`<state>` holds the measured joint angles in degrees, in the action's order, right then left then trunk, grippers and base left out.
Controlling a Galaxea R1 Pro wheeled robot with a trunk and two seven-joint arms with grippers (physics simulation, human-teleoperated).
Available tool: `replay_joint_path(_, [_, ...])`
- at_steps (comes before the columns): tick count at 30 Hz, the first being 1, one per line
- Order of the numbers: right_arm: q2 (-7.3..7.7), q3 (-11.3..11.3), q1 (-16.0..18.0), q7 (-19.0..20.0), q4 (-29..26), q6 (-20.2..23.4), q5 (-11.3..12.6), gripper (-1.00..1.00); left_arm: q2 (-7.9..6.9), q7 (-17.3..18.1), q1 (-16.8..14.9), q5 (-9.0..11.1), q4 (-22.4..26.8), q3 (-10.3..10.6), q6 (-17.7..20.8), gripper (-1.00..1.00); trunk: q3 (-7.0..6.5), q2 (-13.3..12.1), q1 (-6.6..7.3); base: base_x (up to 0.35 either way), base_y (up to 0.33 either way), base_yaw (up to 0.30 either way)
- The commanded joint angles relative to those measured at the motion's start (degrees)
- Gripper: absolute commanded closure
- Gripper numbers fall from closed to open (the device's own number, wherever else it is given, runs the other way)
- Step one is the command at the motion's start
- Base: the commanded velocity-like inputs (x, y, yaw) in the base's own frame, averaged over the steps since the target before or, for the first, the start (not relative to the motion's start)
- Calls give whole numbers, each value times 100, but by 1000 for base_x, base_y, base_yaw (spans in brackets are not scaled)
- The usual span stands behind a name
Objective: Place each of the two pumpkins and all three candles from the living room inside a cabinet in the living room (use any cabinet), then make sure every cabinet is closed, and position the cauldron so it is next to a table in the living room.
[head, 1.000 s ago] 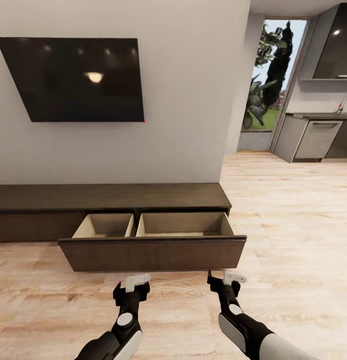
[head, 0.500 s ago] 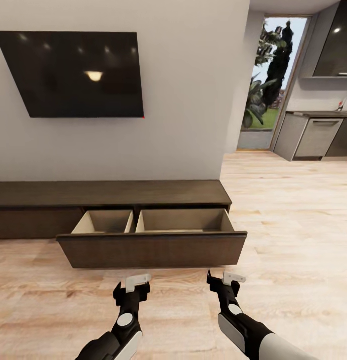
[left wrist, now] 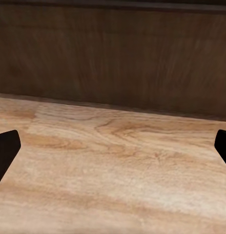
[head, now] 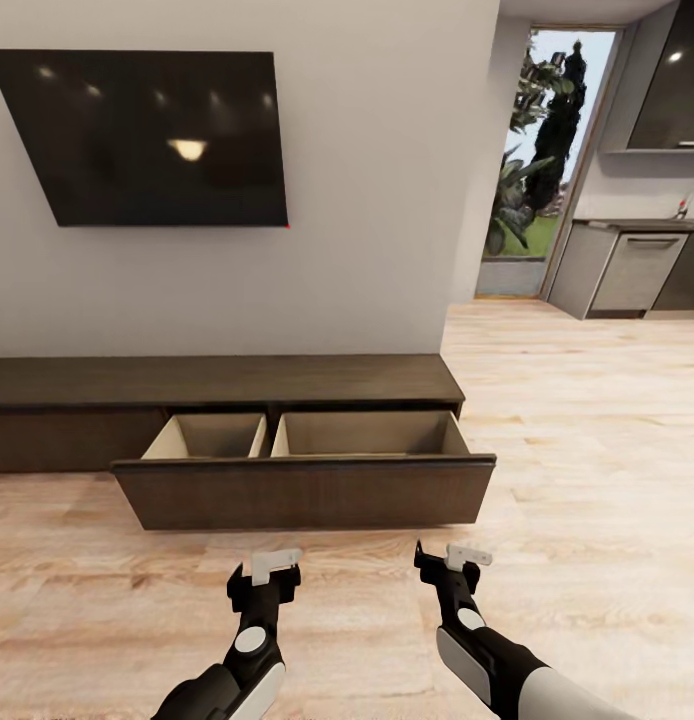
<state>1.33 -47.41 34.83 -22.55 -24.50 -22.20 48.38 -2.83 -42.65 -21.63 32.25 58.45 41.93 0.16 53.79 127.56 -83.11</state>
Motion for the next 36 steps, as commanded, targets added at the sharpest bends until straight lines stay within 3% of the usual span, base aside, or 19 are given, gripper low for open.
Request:
replay_joint_path(1, [7,-49,6,-31,-7,-27,48,-100,-7,-41,-8,30,8,26,2,-100,24,44,-22,0,0,0])
replay_joint_path(23, [8,-49,6,-30,-10,-95,39,-100,-8,-41,-8,15,8,33,2,-100,419,926,-505,0,0,0])
replay_joint_path(36, [8,-49,6,-30,-5,-101,48,-100,-6,-50,-7,19,9,36,8,-100,419,926,-505,46,0,0])
